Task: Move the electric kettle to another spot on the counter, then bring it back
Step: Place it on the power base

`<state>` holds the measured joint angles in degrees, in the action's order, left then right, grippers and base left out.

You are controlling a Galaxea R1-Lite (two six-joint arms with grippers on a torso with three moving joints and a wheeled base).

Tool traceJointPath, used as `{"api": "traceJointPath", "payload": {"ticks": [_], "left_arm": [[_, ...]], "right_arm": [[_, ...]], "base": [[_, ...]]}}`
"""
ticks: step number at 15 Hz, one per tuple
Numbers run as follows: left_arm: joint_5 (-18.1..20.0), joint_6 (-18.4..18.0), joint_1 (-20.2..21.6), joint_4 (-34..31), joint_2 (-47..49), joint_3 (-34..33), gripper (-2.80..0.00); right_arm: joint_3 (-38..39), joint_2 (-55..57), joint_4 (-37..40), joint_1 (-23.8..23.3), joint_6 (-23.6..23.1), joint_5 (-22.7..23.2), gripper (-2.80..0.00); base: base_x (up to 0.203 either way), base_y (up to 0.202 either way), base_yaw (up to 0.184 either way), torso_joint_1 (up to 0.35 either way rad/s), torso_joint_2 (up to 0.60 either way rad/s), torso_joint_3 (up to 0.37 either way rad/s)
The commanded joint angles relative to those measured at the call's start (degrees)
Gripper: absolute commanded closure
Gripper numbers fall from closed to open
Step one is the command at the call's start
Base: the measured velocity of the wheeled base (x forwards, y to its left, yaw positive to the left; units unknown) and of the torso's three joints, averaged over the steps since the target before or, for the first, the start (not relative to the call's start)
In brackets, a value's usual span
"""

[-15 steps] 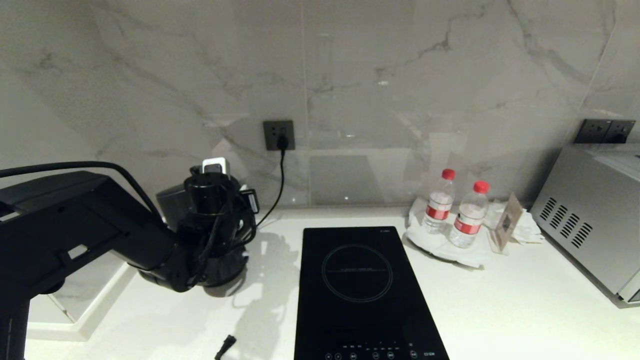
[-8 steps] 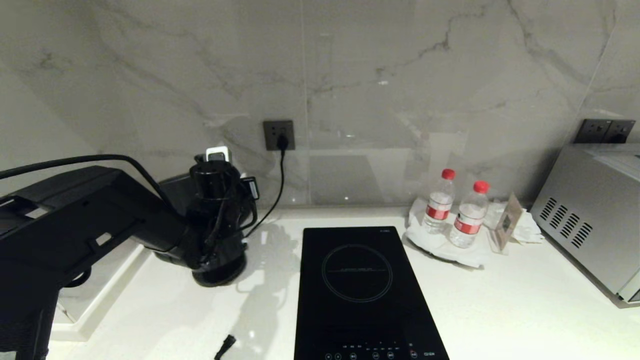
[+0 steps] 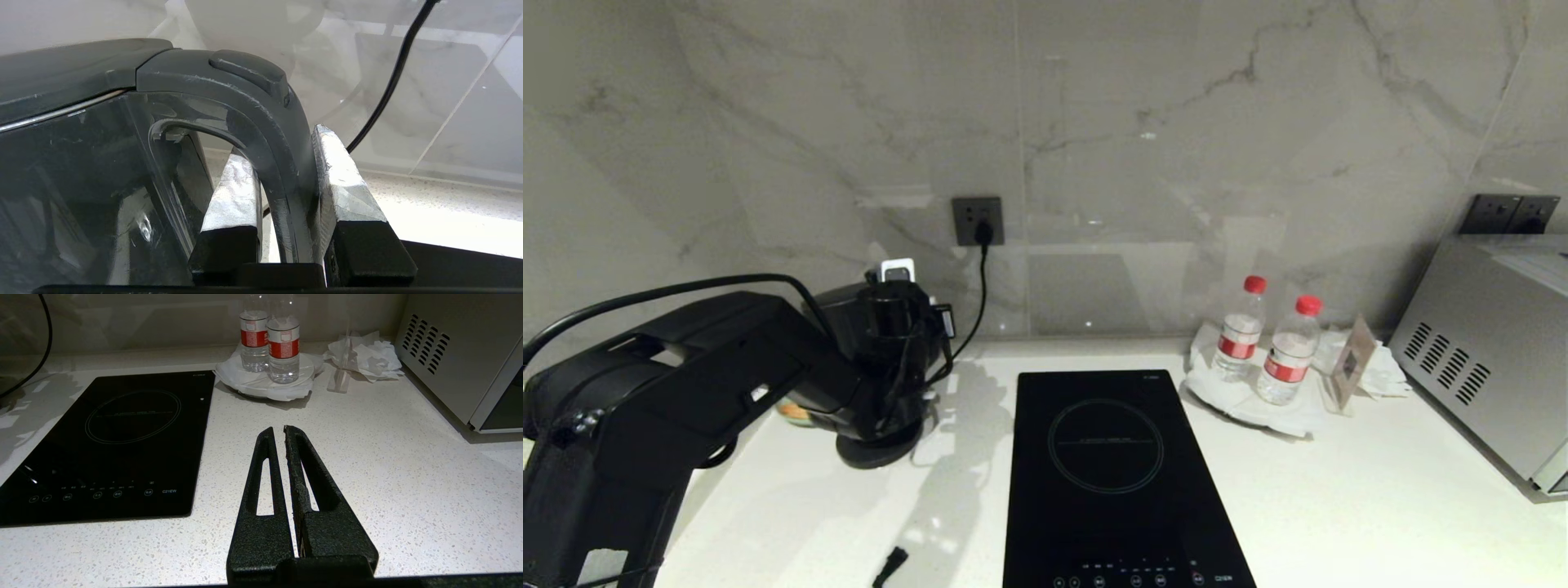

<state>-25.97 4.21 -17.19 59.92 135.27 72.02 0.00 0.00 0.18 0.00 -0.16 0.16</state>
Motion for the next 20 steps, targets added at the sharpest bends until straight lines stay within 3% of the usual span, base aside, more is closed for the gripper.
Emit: {"api": "traceJointPath", "payload": {"ticks": [1, 13, 20], "left_arm": [[-0.3, 0.1, 0.3, 0.2, 0.5, -0.6, 0.00], [-0.5, 0.1, 0.4, 9.7, -2.5, -13.3, 0.00], [-0.5, 0.2, -0.3, 11.1, -1.2, -15.3, 0.00]], "right_arm": [[0.0, 0.1, 0.0, 0.0, 0.0, 0.0, 0.00], [0.0, 0.0, 0.0, 0.0, 0.0, 0.0, 0.00], [0.0, 0.0, 0.0, 0.0, 0.0, 0.0, 0.00]], "base": [[0.000, 0.000, 0.000, 0.000, 0.00, 0.000], [0.000, 0.000, 0.000, 0.000, 0.00, 0.000], [0.000, 0.000, 0.000, 0.000, 0.00, 0.000]]}}
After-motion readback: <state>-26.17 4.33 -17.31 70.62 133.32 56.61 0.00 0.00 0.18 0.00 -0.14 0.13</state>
